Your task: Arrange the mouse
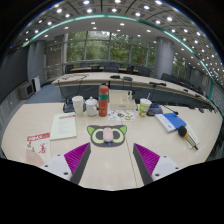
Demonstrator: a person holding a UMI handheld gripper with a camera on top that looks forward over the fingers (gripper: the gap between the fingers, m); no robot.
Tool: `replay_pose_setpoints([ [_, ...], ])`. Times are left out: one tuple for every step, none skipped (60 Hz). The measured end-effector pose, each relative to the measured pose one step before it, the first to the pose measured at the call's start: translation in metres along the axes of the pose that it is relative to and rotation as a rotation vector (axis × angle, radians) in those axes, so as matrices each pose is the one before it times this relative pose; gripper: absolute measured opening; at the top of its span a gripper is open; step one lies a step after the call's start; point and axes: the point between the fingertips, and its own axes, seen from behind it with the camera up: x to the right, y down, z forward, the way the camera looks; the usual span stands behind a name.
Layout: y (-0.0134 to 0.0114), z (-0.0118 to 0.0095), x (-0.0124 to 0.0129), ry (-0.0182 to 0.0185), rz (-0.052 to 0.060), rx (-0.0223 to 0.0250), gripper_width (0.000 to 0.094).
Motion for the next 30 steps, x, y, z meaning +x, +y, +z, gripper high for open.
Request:
replay_pose_setpoints([
  [-0.00031, -0.00509, 0.00069, 0.00150, 0.0029, 0.00069, 0.0863],
  [0.00054, -0.00394, 0.00014, 0.00236, 0.0018, 0.00174, 0.0860],
  [0.00055, -0.00368, 0.00008, 0.00239, 0.0006, 0.00157, 0.0863],
  [0.00080, -0.00334, 0.00025, 0.00219, -0.0008, 0.00077, 0.0863],
  [0.00109, -0.00283, 0.00026, 0.00231, -0.0005, -0.00015, 0.0863],
  [0.00122, -0.00280, 0.00016, 0.00219, -0.0004, -0.00052, 0.0863],
  [0.00101, -0.00268, -0.00015, 0.00188, 0.0000, -0.00003, 0.0864],
  [0.00260, -0.00253, -0.00172, 0.00233, -0.0007, 0.00122, 0.0863],
  [0.00030, -0.00253, 0.00010, -0.00081, -0.0010, -0.00124, 0.0862],
  [0.00062, -0.00178, -0.00063, -0.00056, -0.0006, -0.00176, 0.0863],
  [0.00062, -0.00150, -0.00049, -0.00129, 0.0004, -0.00114, 0.0863],
  [0.00048, -0.00143, -0.00094, -0.00217, 0.0010, -0.00032, 0.0863],
  [0.00056, -0.00139, -0.00077, -0.00201, 0.0010, -0.00047, 0.0863],
  [0.00065, -0.00108, -0.00061, -0.00170, 0.0016, -0.00074, 0.0860],
  [0.00217, -0.00075, -0.00121, 0.00077, 0.0020, 0.00085, 0.0856],
  [0.00021, -0.00096, -0.00012, -0.00001, 0.0018, -0.00003, 0.0857],
  [-0.00004, -0.00117, -0.00037, -0.00018, 0.0015, 0.00135, 0.0856],
  [-0.00037, -0.00096, -0.00032, 0.00046, 0.0020, 0.00209, 0.0855],
  [-0.00026, -0.00074, -0.00034, 0.00073, 0.0032, 0.00174, 0.0855],
  [-0.00033, -0.00071, -0.00045, -0.00054, 0.0027, 0.00113, 0.0855],
  [-0.00035, -0.00047, -0.00082, -0.00231, 0.0006, 0.00083, 0.0855],
  [-0.00046, -0.00040, -0.00091, -0.00305, -0.0016, 0.00042, 0.0854],
  [-0.00066, -0.00073, -0.00047, -0.00169, -0.0036, 0.00112, 0.0855],
  [-0.00060, -0.00068, -0.00026, 0.00121, -0.0036, 0.00165, 0.0855],
  [-0.00049, -0.00016, 0.00015, 0.00086, -0.0021, 0.00126, 0.0855],
  [-0.00028, 0.00003, -0.00005, -0.00008, -0.0004, 0.00039, 0.0855],
  [-0.00001, 0.00012, -0.00047, -0.00157, 0.0009, -0.00089, 0.0857],
  [0.00001, 0.00008, -0.00070, -0.00270, 0.0025, -0.00148, 0.0856],
  [-0.00017, 0.00008, -0.00053, -0.00344, 0.0043, -0.00110, 0.0856],
  [-0.00057, 0.00083, -0.00076, -0.00348, 0.0059, 0.00006, 0.0855],
])
